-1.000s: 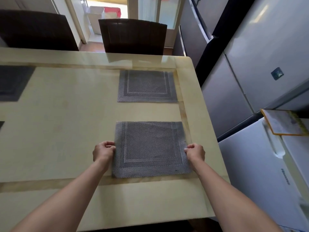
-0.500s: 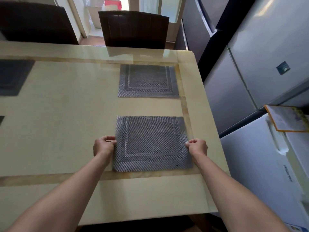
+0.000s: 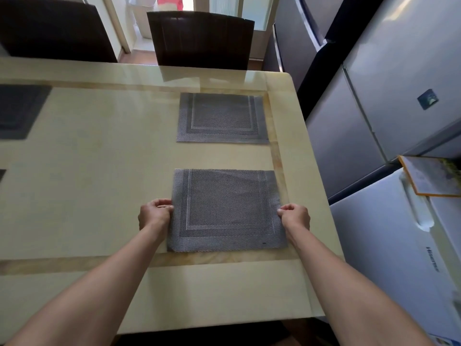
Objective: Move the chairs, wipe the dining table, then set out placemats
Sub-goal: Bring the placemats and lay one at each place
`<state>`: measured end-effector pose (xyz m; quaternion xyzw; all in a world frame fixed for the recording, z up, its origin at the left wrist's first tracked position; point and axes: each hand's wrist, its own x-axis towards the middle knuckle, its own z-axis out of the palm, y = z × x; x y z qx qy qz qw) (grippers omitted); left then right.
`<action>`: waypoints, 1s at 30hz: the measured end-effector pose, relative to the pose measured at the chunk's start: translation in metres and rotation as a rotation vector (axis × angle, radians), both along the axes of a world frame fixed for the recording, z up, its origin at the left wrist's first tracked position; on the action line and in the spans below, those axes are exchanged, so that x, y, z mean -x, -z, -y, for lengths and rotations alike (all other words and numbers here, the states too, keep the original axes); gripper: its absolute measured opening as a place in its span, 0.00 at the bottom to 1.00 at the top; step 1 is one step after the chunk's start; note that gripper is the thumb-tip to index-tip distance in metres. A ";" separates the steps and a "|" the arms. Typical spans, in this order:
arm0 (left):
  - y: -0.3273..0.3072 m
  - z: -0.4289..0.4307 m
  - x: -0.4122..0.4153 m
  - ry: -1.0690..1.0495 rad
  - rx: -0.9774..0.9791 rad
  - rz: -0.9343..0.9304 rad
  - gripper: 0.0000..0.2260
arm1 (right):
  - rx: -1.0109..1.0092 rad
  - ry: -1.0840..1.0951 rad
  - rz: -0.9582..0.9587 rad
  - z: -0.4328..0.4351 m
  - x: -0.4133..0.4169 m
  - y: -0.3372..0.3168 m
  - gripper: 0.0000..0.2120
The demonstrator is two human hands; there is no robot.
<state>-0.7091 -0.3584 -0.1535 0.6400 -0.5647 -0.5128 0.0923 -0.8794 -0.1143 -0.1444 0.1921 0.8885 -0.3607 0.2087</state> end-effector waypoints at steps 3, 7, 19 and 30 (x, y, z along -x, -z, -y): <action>0.000 0.000 0.001 -0.005 0.000 0.000 0.04 | 0.003 0.014 0.009 0.001 0.001 -0.001 0.04; 0.001 0.000 0.004 -0.063 -0.003 0.003 0.05 | 0.017 0.033 0.020 0.002 0.003 0.001 0.07; 0.005 -0.001 0.004 -0.027 0.017 0.016 0.04 | 0.010 0.020 0.012 0.001 0.004 0.008 0.08; 0.007 -0.017 -0.017 0.549 0.482 0.185 0.22 | -0.223 -0.347 -0.204 -0.006 -0.017 0.004 0.09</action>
